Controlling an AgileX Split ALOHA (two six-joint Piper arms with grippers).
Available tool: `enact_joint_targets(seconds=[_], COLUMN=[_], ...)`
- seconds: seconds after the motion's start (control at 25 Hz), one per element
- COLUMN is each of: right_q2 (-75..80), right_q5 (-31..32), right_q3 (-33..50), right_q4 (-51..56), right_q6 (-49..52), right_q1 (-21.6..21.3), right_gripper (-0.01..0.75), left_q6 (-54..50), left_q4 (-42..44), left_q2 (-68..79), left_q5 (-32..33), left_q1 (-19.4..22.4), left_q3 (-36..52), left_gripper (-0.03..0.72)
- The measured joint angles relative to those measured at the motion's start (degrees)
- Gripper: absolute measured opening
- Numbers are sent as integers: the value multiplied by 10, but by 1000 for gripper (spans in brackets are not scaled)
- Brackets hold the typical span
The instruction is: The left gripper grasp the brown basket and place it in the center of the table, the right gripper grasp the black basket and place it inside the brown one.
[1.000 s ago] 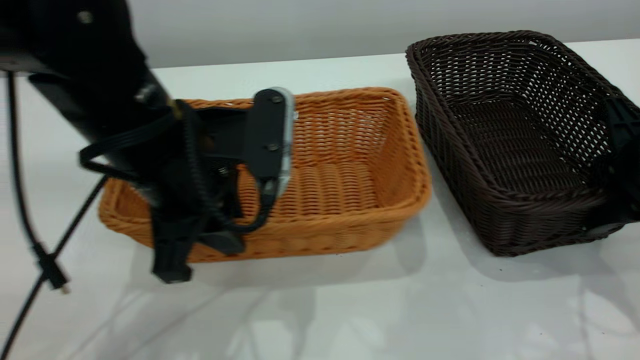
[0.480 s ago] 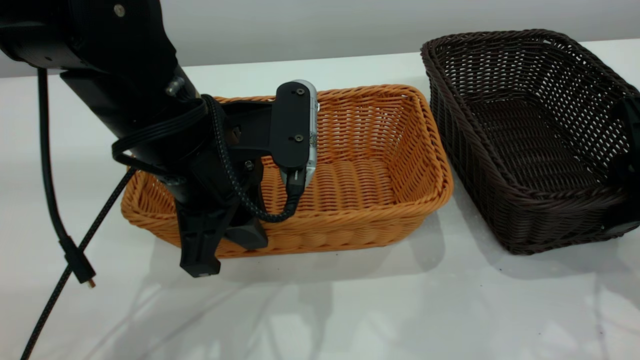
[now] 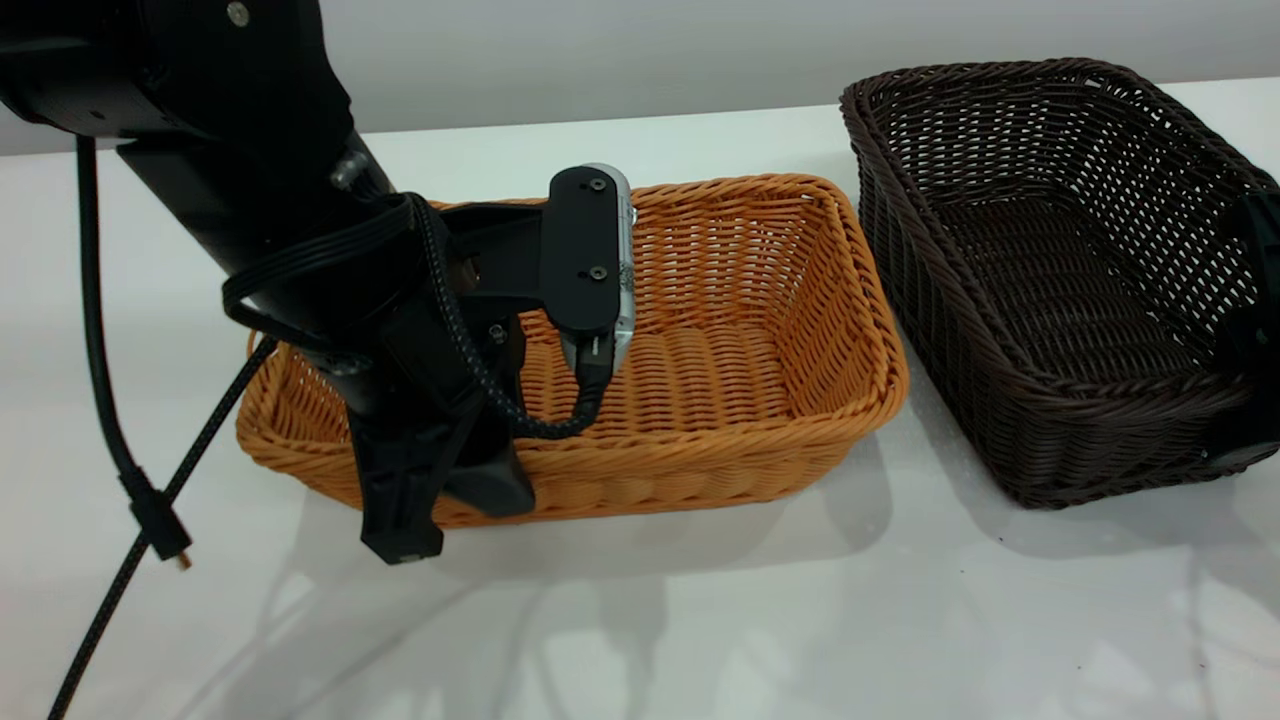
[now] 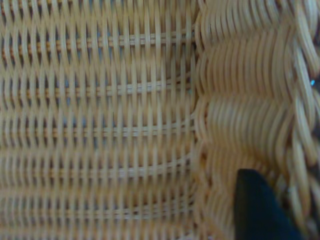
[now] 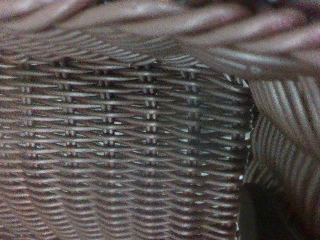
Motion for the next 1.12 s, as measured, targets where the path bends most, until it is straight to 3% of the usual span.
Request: enact_joint_targets(seconds=[0.2,0.32,0.72,0.96,1.12], right_q2=[0,0,-57,-97,-128], right_q5=[-1,-1,-16,-11,-13], right_q3=[0,0,0,0,0], right_q4=[0,0,2,2,-2], right_q6=[-6,-6,-8,-8,-29], right_q1=[0,0,0,0,-22], right_gripper=[119,119,118,118,118], left_q6=[-36,-53,-53,-61,-99], left_q4=[-6,-1,-1,-2,-3], left_q2=[-1,-12,-78,-121,-160], left_q5=[-27,-33,-13,-3,4], left_q1=[0,0,0,-19,-35], left_q3=[0,0,0,0,0], left_gripper=[457,539,564,564,564])
